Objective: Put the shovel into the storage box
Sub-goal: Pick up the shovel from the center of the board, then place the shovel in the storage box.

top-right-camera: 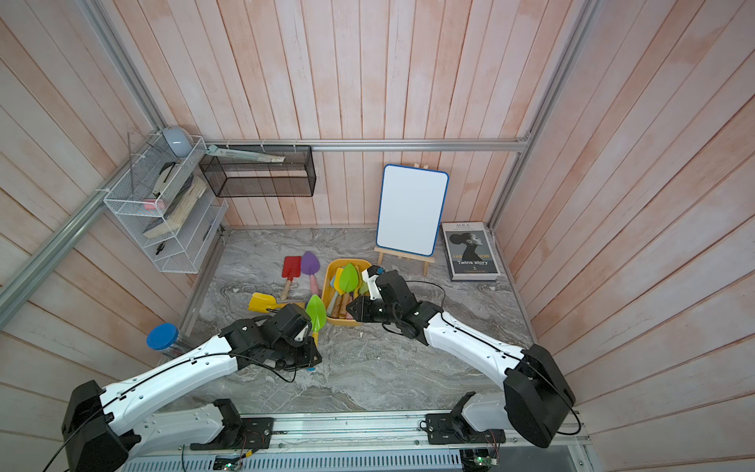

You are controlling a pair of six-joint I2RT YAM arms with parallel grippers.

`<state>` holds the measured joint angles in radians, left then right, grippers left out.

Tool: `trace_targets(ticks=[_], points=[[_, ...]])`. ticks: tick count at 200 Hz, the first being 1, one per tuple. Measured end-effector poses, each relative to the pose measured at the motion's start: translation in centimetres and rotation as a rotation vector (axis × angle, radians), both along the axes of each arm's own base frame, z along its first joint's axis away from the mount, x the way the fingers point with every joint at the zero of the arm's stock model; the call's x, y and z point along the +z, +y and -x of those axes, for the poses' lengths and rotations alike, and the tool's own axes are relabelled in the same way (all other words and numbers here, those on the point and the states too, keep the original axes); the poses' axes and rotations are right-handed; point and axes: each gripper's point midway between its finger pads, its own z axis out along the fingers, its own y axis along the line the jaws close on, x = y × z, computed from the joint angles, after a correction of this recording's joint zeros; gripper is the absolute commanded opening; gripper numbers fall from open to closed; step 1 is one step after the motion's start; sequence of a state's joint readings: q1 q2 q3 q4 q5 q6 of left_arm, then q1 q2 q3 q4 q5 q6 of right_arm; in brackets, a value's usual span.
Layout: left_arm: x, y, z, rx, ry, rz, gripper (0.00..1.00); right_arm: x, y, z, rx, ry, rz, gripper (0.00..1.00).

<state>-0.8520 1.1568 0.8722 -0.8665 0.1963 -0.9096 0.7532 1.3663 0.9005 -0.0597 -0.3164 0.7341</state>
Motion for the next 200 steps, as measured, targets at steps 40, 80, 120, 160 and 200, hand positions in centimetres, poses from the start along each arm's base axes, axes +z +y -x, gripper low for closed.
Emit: trace_targets(ticks=[40, 80, 120, 160, 200], points=[[0.5, -1.1, -0.4, -0.015, -0.005, 0.018, 0.17, -0.1, 1.3, -1.0, 0.006, 0.007, -0.006, 0.31], [0.2, -1.6, -0.8, -0.017, -0.004, 0.016, 0.17, 0.5, 2.2, -1.1, 0.026, -0.002, -0.025, 0.33], [0.3, -2.4, -1.4, -0.023, -0.012, 0.021, 0.17, 0.4, 2.7, -0.9, 0.039, 0.005, -0.027, 0.34], [1.4, -3.4, -2.3, -0.027, -0.042, 0.052, 0.17, -0.6, 3.1, -0.6, 0.046, 0.028, -0.014, 0.34], [1.6, -3.6, -2.4, -0.030, -0.048, 0.058, 0.17, -0.9, 3.3, -0.4, 0.052, 0.036, -0.011, 0.25]])
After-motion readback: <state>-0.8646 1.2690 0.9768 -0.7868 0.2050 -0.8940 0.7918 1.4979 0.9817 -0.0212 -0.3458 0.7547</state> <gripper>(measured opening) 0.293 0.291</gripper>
